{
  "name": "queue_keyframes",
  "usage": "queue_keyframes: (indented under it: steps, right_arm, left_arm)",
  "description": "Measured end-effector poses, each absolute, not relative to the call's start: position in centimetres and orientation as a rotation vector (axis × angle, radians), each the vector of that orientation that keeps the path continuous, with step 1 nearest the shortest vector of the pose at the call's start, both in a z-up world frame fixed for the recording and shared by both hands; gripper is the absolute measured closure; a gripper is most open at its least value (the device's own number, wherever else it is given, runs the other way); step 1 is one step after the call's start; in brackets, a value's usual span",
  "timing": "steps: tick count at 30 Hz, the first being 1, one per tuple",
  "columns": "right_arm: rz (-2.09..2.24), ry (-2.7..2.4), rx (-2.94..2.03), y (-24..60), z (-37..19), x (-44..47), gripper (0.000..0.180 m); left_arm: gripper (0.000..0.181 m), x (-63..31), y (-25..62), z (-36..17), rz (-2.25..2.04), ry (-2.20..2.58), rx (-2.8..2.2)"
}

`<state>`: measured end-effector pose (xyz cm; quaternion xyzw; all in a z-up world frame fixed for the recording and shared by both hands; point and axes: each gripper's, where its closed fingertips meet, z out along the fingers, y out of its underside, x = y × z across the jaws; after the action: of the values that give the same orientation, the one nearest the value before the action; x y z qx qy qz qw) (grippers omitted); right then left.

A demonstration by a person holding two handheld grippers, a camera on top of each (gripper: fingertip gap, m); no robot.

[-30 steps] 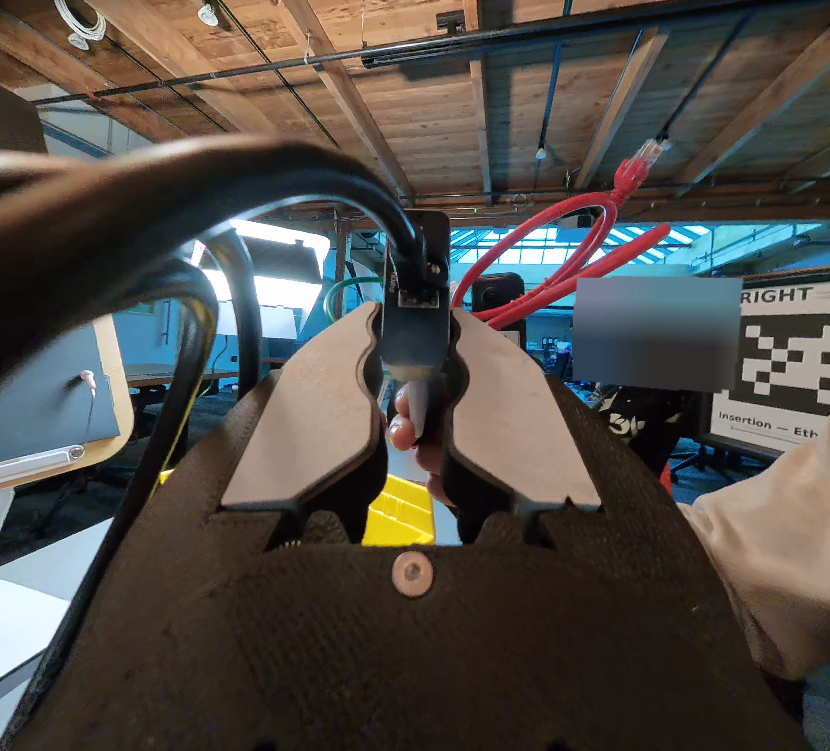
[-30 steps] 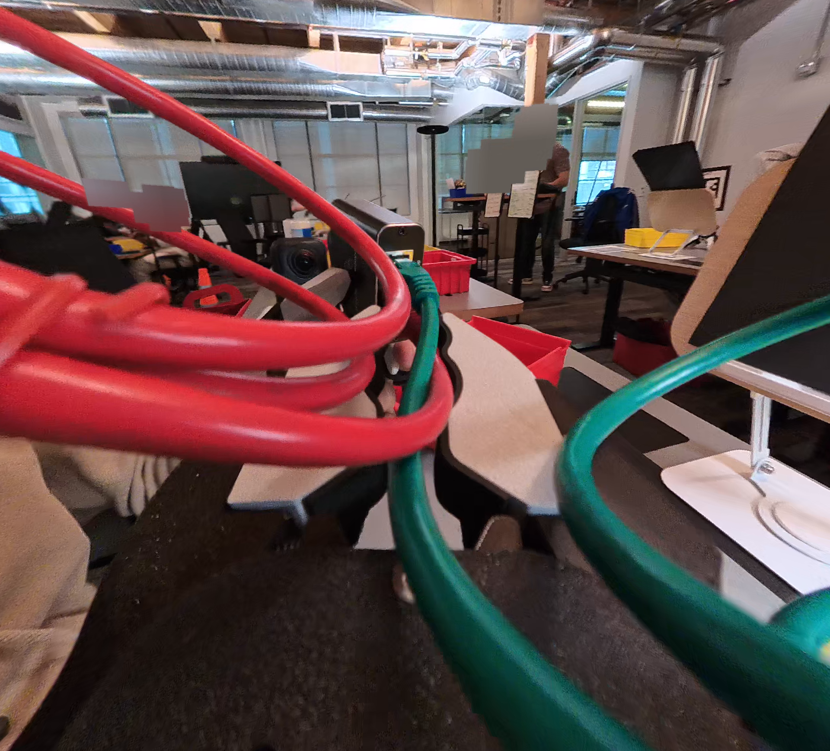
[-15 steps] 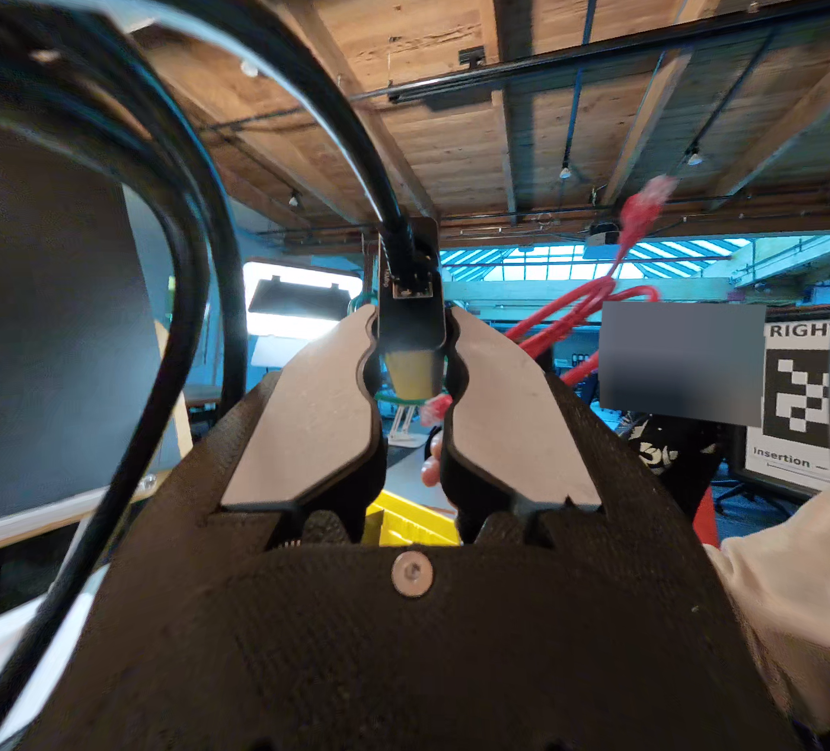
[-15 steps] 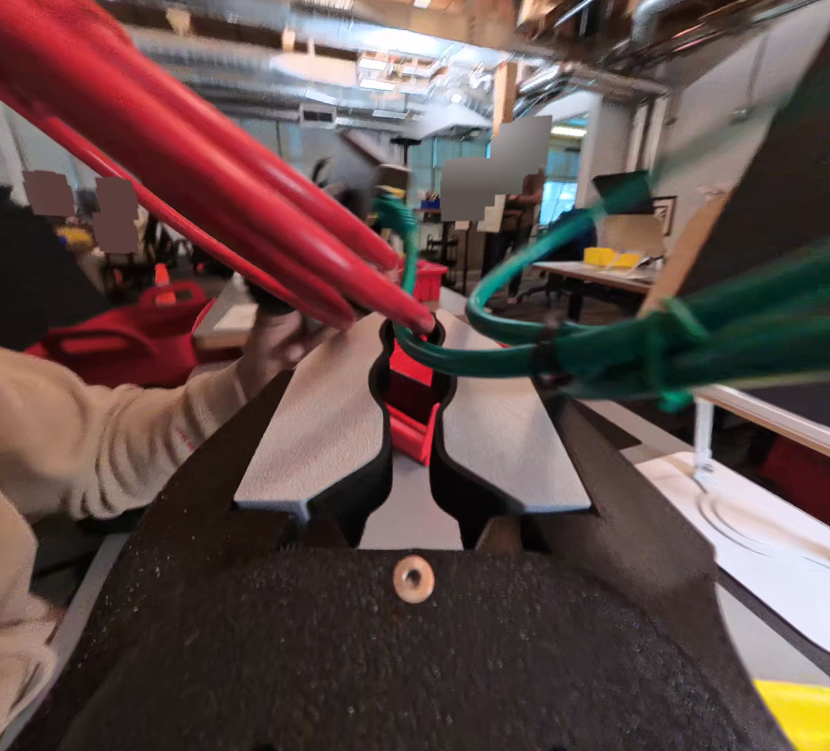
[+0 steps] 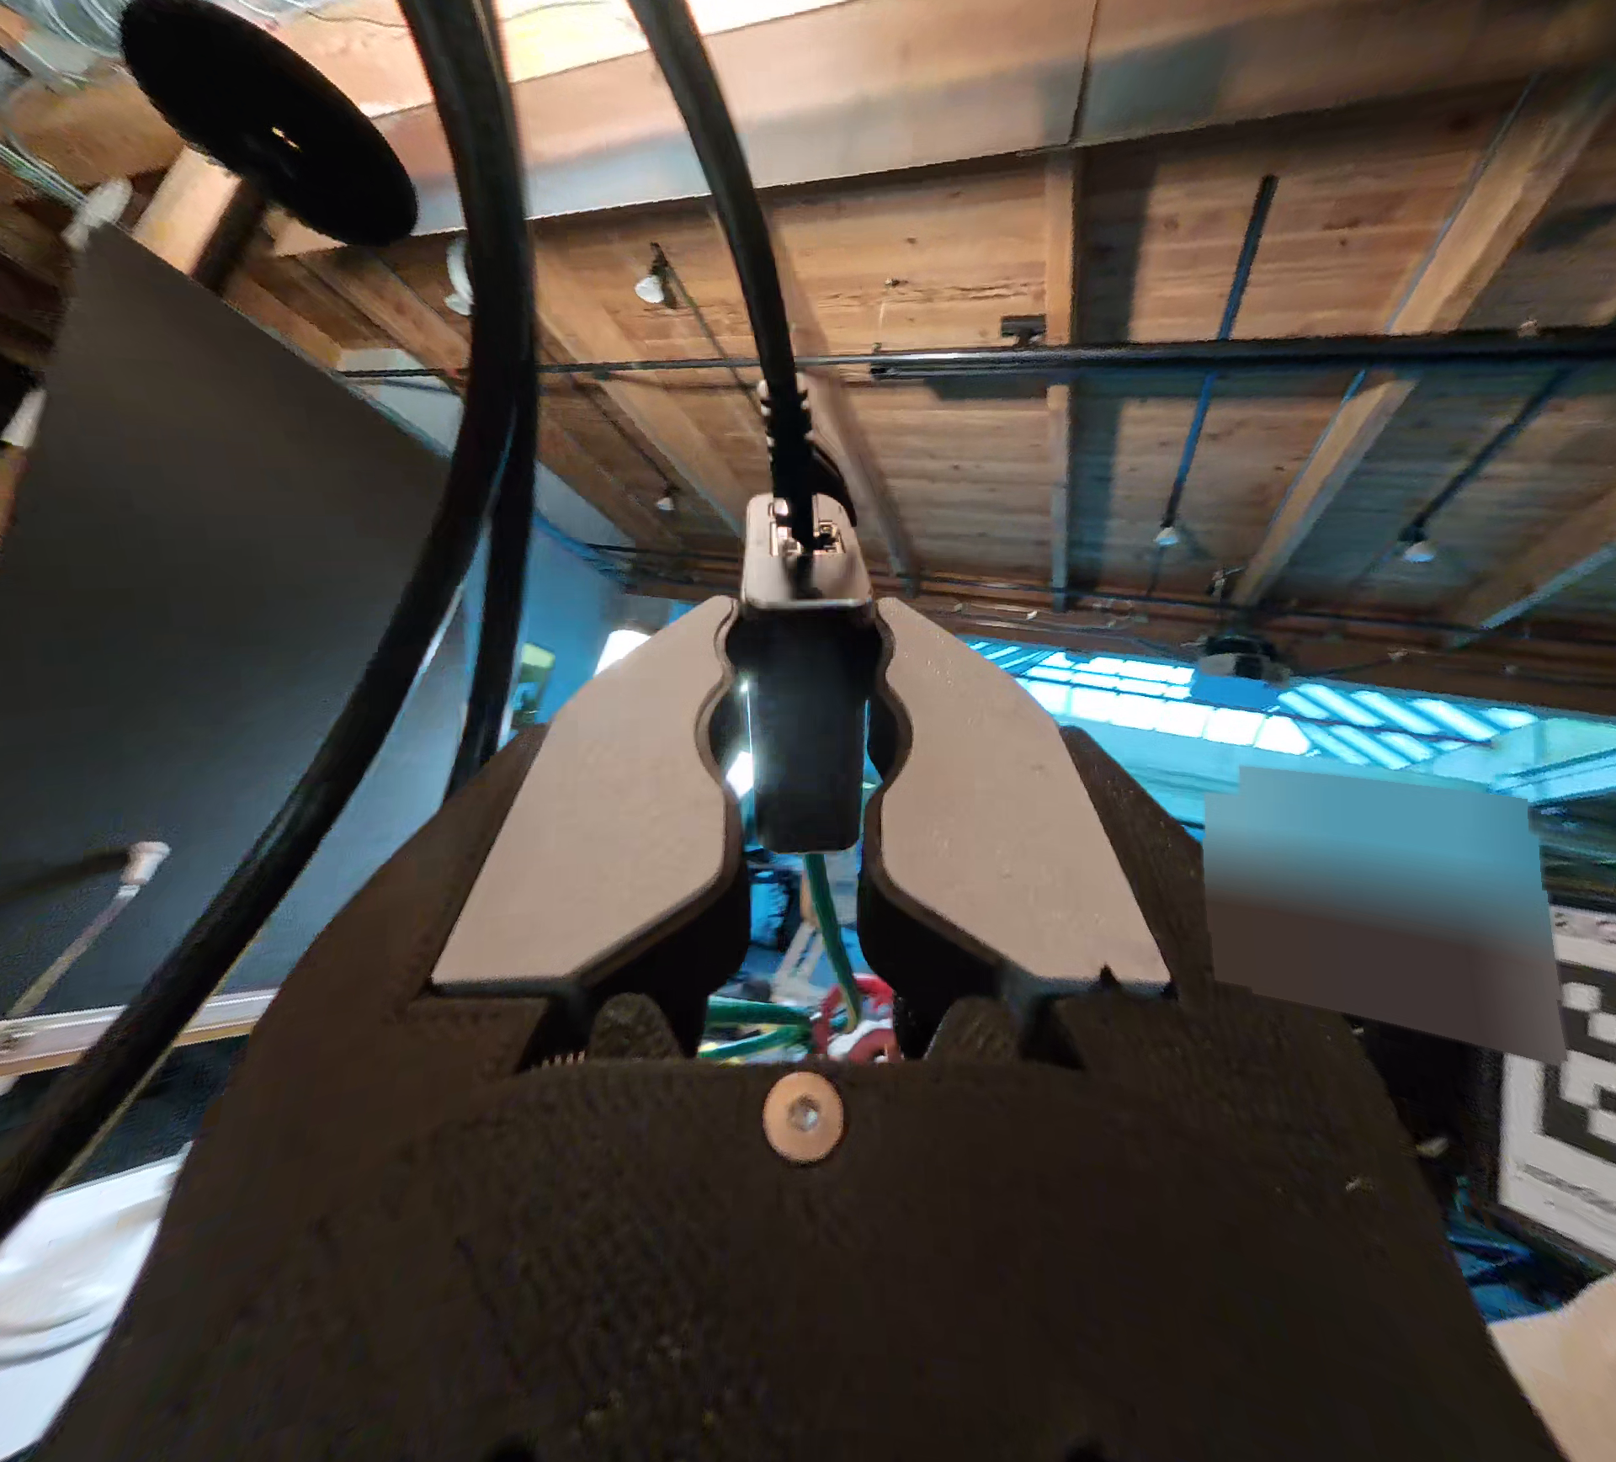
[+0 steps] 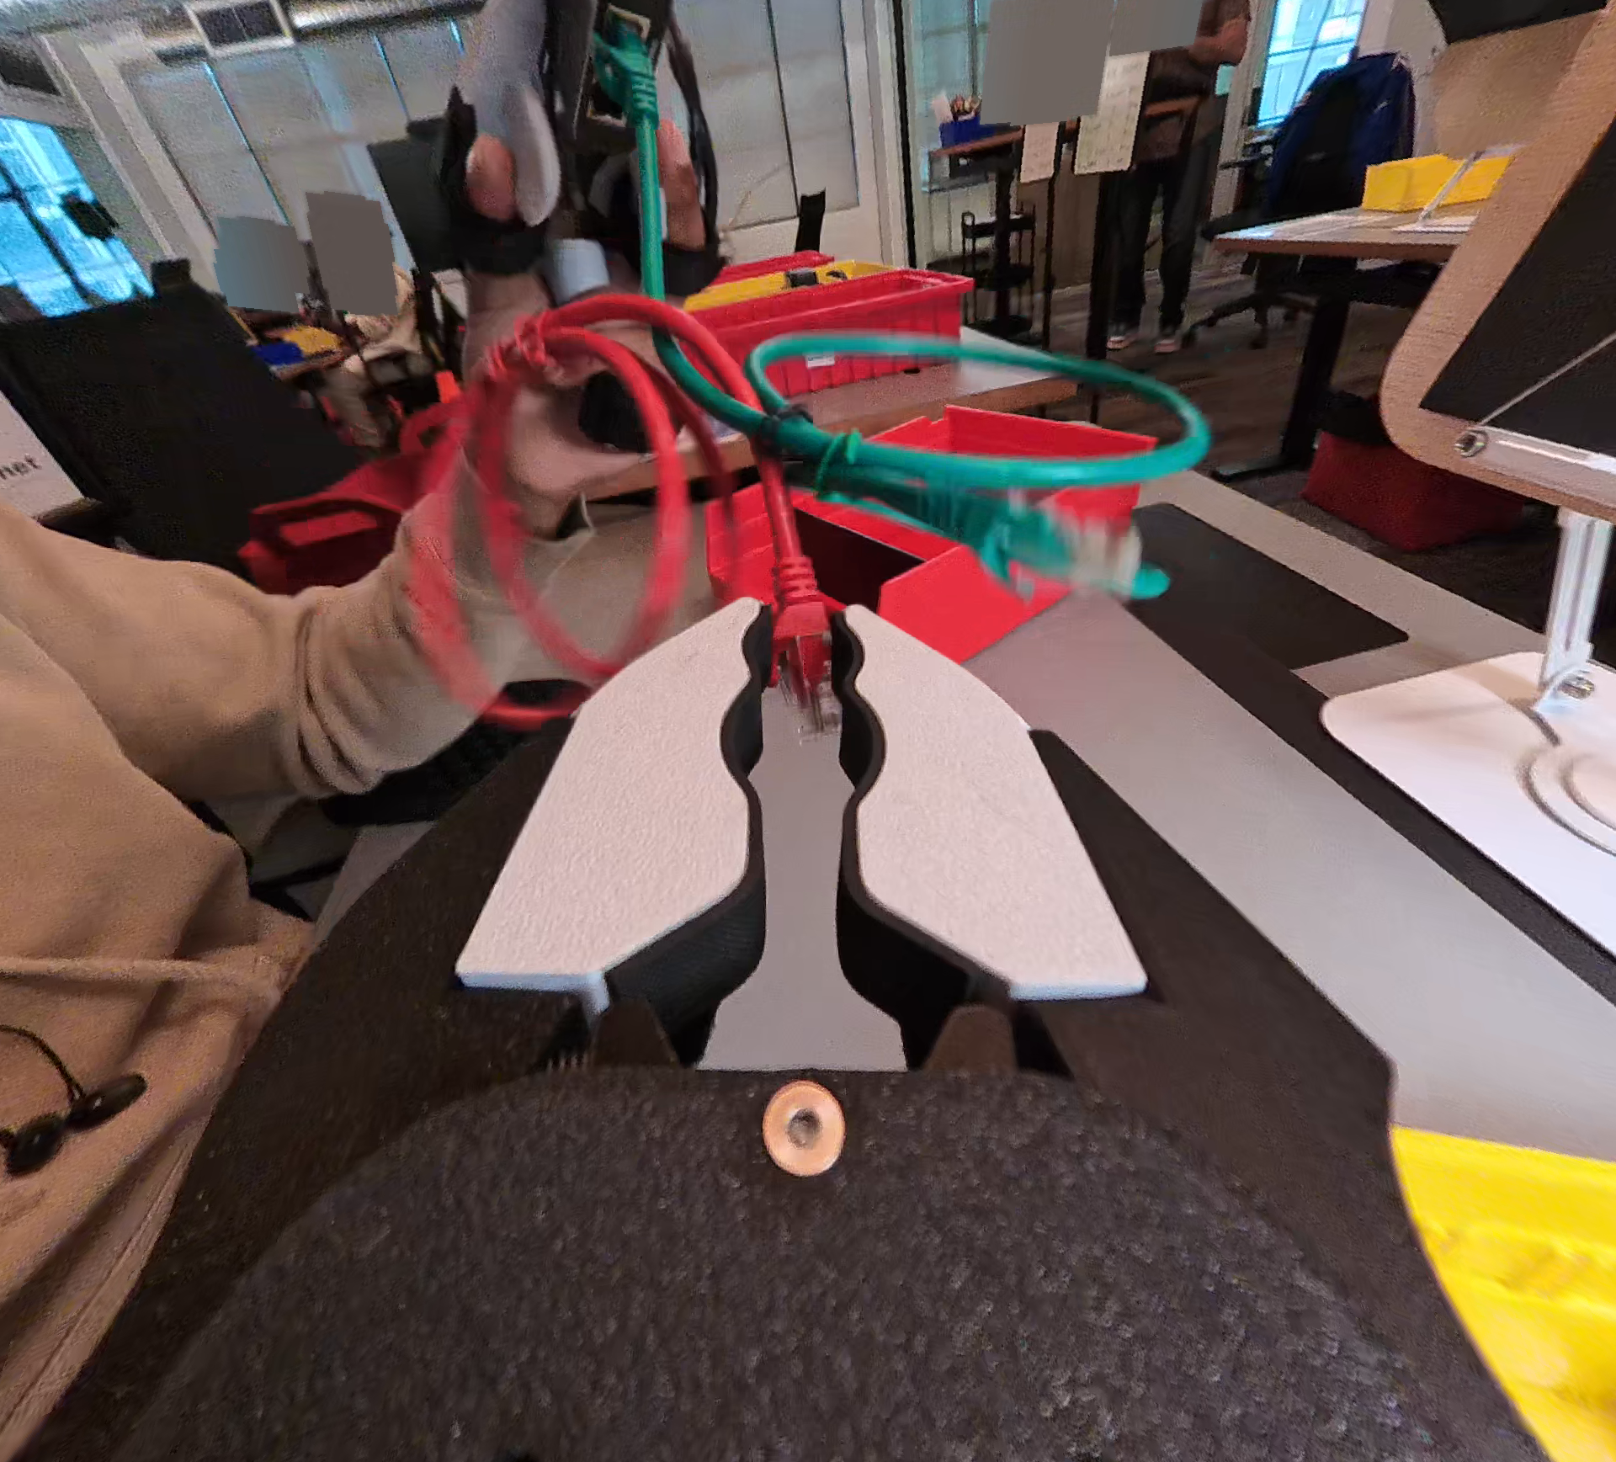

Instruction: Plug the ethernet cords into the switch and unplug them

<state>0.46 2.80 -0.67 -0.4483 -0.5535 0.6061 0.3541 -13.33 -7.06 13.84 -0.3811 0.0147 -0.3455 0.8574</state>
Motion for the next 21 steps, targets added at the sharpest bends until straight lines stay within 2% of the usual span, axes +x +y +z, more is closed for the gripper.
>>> queue_keyframes:
  steps: [5,10,16,21]
  right_arm:
    - [1.454,-1.479,-1.175,3.9,-1.4,1.0,0.168]
    - [1.411,-1.481,-1.082,3.6,0.2,2.0,0.169]
    - [1.22,-1.537,-0.926,1.4,0.4,1.3,0.168]
    - [1.236,-1.5,-0.854,1.4,1.2,1.8,0.168]
  left_arm:
    - [0.156,-12.7,-6.6,13.6,-0.752,0.065,-0.839]
    - [0.156,-12.9,-6.0,13.0,-0.754,0.055,-0.87]
    - [0.156,-8.4,-3.2,10.2,-0.865,0.146,-1.022]
    - [0.156,-8.2,-2.5,9.5,-0.886,0.124,-1.05]
